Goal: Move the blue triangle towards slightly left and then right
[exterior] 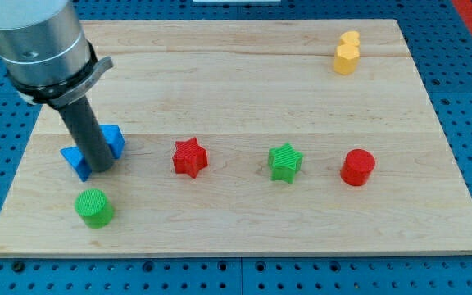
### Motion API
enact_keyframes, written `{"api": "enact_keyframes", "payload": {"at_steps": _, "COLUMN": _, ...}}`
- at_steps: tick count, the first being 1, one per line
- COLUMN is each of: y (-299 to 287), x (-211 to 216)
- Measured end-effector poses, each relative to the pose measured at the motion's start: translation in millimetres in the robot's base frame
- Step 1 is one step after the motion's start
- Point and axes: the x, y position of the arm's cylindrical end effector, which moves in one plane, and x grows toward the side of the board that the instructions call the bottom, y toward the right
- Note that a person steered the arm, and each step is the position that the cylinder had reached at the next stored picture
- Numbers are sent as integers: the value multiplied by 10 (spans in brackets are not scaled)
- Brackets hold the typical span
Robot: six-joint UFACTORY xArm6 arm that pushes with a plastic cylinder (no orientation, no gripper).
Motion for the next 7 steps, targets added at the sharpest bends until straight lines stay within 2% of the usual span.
{"api": "enact_keyframes", "payload": {"at_steps": 2, "y": -306, "x": 251}}
{"api": "enact_keyframes", "payload": {"at_steps": 3, "y": -841, "x": 261}}
{"api": "enact_keyframes", "payload": {"at_steps": 4, "y": -1062, "x": 260}}
{"api": "enact_keyframes", "payload": {"at_steps": 6, "y": -939, "x": 8}}
{"api": "enact_keyframes", "payload": {"at_steps": 7, "y": -661, "x": -29}}
